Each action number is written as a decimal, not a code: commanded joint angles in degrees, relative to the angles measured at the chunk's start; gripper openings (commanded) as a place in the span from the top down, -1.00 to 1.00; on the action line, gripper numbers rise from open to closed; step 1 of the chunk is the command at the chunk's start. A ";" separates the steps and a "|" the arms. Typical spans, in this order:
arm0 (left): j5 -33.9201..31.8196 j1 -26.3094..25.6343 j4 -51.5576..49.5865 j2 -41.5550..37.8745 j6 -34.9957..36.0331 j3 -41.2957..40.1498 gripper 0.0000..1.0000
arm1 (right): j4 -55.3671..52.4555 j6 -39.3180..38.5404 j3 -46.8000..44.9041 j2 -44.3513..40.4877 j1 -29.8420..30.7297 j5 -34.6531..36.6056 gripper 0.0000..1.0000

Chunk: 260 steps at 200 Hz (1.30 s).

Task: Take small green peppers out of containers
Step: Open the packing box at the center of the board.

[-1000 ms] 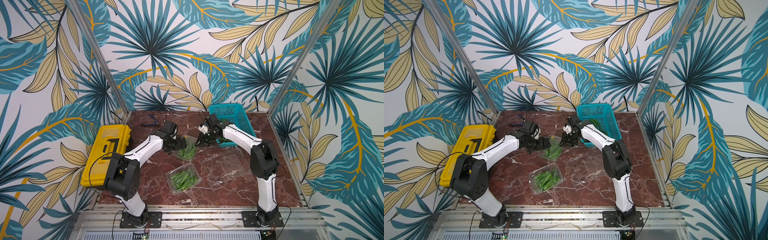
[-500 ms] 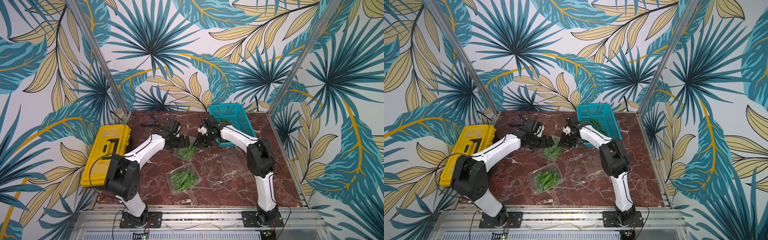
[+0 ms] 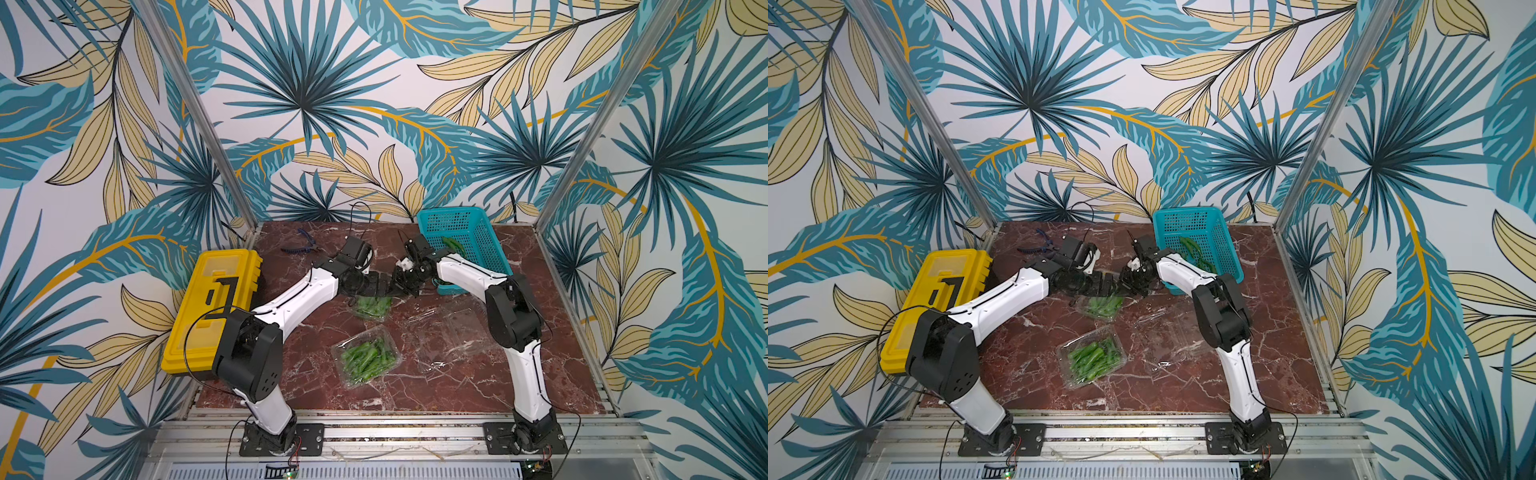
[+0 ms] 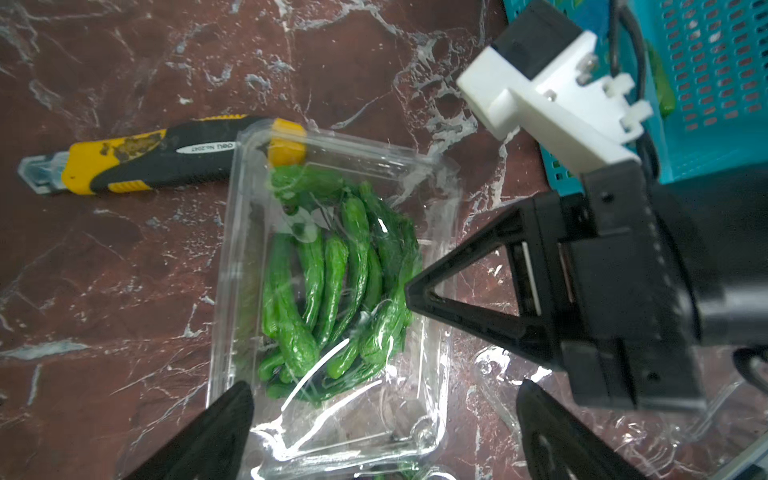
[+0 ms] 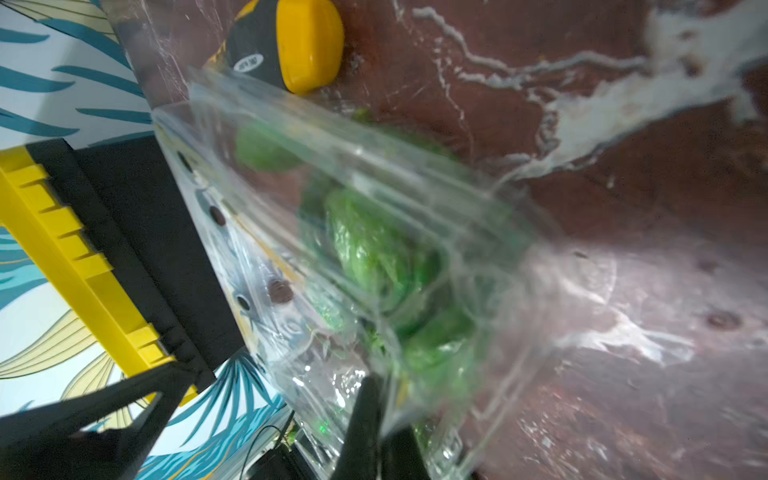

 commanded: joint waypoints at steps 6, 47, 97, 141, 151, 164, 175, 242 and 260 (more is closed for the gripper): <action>-8.00 -3.93 -0.98 0.54 4.49 3.36 -0.99 | 6.96 9.54 -6.46 -1.71 -0.73 1.74 1.00; -22.02 -9.07 -1.24 3.40 6.78 5.05 -0.90 | 15.72 17.40 -11.48 -2.90 -0.84 -0.60 1.00; -24.50 -10.82 -2.75 4.62 6.69 5.50 -0.67 | 16.90 18.01 -13.92 -4.93 -1.53 -0.69 1.00; -23.32 -11.65 -4.14 6.27 4.84 5.57 -0.67 | 19.73 18.96 -15.62 -5.98 -1.65 -2.67 1.00; -23.13 -11.87 -4.14 6.71 4.72 5.82 -0.67 | 20.56 19.42 -16.36 -6.34 -1.70 -3.21 1.00; -23.09 -12.26 -4.42 7.37 4.58 6.31 -0.67 | 21.48 19.84 -16.95 -6.60 -1.68 -3.81 1.00; -23.33 -12.51 -4.99 7.78 4.74 6.87 -0.66 | 22.12 20.39 -17.24 -6.95 -1.62 -4.29 1.00; -25.96 -12.75 -6.78 8.77 2.22 7.60 -0.58 | 24.48 21.73 -19.14 -8.72 -1.68 -6.54 1.00; -26.12 -12.77 -6.78 8.76 1.99 7.70 -0.56 | 24.44 21.46 -20.03 -9.02 -1.67 -6.78 1.00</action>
